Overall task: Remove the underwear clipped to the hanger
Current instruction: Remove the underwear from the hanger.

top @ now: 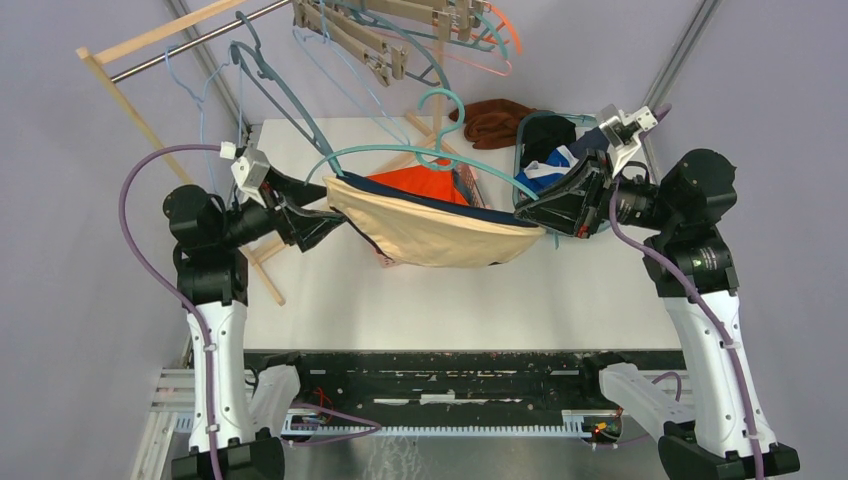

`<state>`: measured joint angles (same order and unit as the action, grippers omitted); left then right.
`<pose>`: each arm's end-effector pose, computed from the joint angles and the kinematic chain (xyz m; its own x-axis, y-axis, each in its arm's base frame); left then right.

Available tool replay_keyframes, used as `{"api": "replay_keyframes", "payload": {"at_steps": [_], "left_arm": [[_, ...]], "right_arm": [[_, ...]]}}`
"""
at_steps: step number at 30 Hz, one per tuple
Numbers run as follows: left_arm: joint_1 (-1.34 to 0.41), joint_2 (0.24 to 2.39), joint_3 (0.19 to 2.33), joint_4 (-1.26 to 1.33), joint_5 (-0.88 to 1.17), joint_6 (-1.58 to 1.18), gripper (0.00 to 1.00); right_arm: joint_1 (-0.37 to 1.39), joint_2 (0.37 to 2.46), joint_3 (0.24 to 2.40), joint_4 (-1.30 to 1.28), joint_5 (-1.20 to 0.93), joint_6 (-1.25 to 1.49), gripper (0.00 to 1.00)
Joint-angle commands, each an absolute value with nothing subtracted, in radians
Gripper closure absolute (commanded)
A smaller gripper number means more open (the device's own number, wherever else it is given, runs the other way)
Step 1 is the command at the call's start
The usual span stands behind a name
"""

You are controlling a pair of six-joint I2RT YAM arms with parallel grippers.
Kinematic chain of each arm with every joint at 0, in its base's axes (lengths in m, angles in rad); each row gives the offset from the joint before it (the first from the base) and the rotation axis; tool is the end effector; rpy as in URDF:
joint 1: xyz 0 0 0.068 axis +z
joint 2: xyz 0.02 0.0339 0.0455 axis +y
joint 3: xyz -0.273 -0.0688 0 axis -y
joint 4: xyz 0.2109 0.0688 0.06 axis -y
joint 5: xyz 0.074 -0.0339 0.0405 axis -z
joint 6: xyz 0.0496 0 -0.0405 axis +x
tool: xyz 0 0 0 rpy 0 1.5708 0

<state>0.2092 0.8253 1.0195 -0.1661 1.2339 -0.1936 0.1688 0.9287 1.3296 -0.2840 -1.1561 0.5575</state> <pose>0.1276 -0.0208 0.4162 -0.1374 -0.0942 -0.9860 0.8435 0.5107 -0.1663 0.1113 0.0650 0.4806 -0.4123 0.1460 -0.8993 -0.8787 0.1971 0.4349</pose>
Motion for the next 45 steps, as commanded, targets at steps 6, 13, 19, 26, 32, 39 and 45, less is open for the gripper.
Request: {"api": "replay_keyframes", "payload": {"at_steps": [6,13,19,26,32,39,45], "left_arm": [[0.194,0.801,0.936,0.279,1.292,-0.557,0.33],[0.194,0.801,0.793,0.828,1.268,-0.961,0.47],[0.193,0.804,0.803,0.842,1.261,-0.985,0.5],[0.194,0.804,0.796,0.849,1.258,-0.994,0.64],[0.197,0.8,0.809,0.741,1.258,-0.941,0.94],[0.216,0.791,0.847,0.574,1.249,-0.879,0.97],[0.252,0.789,0.891,0.392,1.212,-0.792,0.97]], "right_arm": [[0.165,0.944,1.33,-0.048,-1.185,0.72,1.0],[0.166,0.948,1.316,-0.021,-1.184,0.734,0.99],[0.165,0.95,1.296,-0.019,-1.179,0.72,0.99],[0.165,0.956,1.29,-0.021,-1.175,0.715,1.0],[0.164,0.941,1.294,-0.115,-1.164,0.627,1.0],[0.143,0.928,1.317,-0.217,-1.122,0.541,1.0],[0.123,0.942,1.314,-0.191,-1.073,0.591,1.0]]}}
